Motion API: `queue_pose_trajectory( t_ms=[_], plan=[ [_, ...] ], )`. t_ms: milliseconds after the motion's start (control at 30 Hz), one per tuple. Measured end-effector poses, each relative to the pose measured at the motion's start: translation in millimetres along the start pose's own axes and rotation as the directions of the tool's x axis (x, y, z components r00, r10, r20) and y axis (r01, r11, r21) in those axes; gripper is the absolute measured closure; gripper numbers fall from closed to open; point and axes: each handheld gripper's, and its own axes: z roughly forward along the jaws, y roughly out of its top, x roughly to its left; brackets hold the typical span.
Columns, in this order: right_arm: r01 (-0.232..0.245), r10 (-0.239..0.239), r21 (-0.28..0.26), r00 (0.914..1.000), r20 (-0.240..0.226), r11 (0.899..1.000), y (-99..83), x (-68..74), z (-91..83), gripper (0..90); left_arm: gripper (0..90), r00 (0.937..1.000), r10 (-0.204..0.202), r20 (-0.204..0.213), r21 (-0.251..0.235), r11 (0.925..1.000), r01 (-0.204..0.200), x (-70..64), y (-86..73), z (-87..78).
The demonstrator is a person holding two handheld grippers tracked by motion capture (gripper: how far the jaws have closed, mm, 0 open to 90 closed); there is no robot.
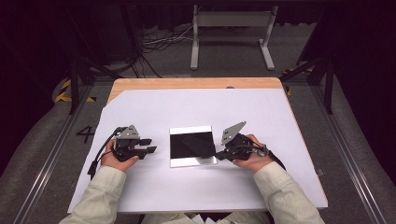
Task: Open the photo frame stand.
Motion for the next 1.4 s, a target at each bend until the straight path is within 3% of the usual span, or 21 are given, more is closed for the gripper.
queue_pose_trajectory(
  t_ms=[300, 633, 967, 1033, 1200, 1400],
  plan=[
    [-0.003, 0.005, -0.084, 0.9999, 0.017, 0.996, 9.5, -0.7, -7.7, 90.0, 59.6, 1.0000, -0.004, 0.000, -0.006, 1.0000, 0.004, 1.4, -0.2, -1.0],
    [-0.029, 0.035, -0.180, 0.9990, 0.027, 0.983, 17.1, -2.3, -12.5, 89.9, 59.6, 1.0000, -0.009, 0.001, -0.013, 0.9999, 0.009, 1.9, -0.5, -2.0],
    [-0.050, 0.055, -0.181, 0.9983, 0.021, 0.982, 12.3, -0.9, -16.6, 89.5, 58.9, 0.9999, -0.016, 0.005, -0.017, 0.9997, 0.016, 2.5, -0.5, -1.7],
    [-0.060, 0.065, -0.184, 0.9975, 0.025, 0.981, 11.0, -0.5, -20.3, 85.9, 58.5, 0.9997, -0.023, 0.004, -0.020, 0.9995, 0.023, 2.6, -0.5, -1.7],
    [-0.079, 0.092, -0.193, 0.9942, 0.056, 0.978, 9.4, 4.2, -29.1, 80.9, 57.1, 0.9995, -0.028, 0.011, -0.024, 0.9993, 0.029, 2.1, -0.7, -3.3],
    [-0.068, 0.086, -0.198, 0.9932, 0.079, 0.978, 11.4, 7.2, -41.2, 78.7, 56.6, 0.9996, -0.025, 0.009, -0.026, 0.9993, 0.026, 0.6, -0.1, -2.5]
  ],
)
